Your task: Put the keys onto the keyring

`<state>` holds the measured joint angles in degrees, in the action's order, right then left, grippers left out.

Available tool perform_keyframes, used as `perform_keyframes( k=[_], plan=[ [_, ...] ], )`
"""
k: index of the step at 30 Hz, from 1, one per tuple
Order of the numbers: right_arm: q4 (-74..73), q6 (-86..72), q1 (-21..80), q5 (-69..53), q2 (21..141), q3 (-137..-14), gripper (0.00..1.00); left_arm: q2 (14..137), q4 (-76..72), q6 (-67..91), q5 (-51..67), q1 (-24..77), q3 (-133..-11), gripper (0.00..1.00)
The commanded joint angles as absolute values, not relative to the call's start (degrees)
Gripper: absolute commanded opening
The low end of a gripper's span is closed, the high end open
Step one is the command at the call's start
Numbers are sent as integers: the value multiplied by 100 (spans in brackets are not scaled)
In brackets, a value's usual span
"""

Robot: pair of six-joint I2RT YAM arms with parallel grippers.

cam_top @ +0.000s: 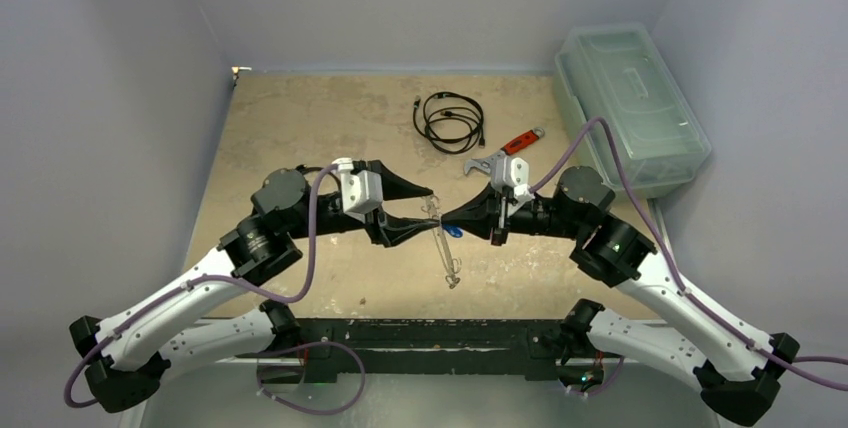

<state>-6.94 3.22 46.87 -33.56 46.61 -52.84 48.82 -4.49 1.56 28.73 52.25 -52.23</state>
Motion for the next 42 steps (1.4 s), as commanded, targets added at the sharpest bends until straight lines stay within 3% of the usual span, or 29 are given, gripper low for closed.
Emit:
perform_keyframes(
  k=[1, 7, 36, 39, 42],
  plan=[
    [-963, 591, 4702, -3207, 4685, -5745, 0, 4913, 1032, -830, 2953, 5221, -6070, 47],
    [-1413, 828, 4702, -2959, 4821, -5942, 0, 5203, 2335, -1559, 2805, 5222, -6703, 37],
    [-1944, 1230, 4702, -3012, 4930, -6143, 0, 6149, 2343, -1530, 3312, 5221, -6900, 20],
    [-1962, 1239, 4702, -3048, 4939, -6167, 0, 6161, 2312, -1529, 3331, 5227, -6889, 14],
    [-1963, 1252, 4702, -3100, 4939, -6187, 0, 6180, 2293, -1535, 3344, 5221, -6876, 1]
  ],
)
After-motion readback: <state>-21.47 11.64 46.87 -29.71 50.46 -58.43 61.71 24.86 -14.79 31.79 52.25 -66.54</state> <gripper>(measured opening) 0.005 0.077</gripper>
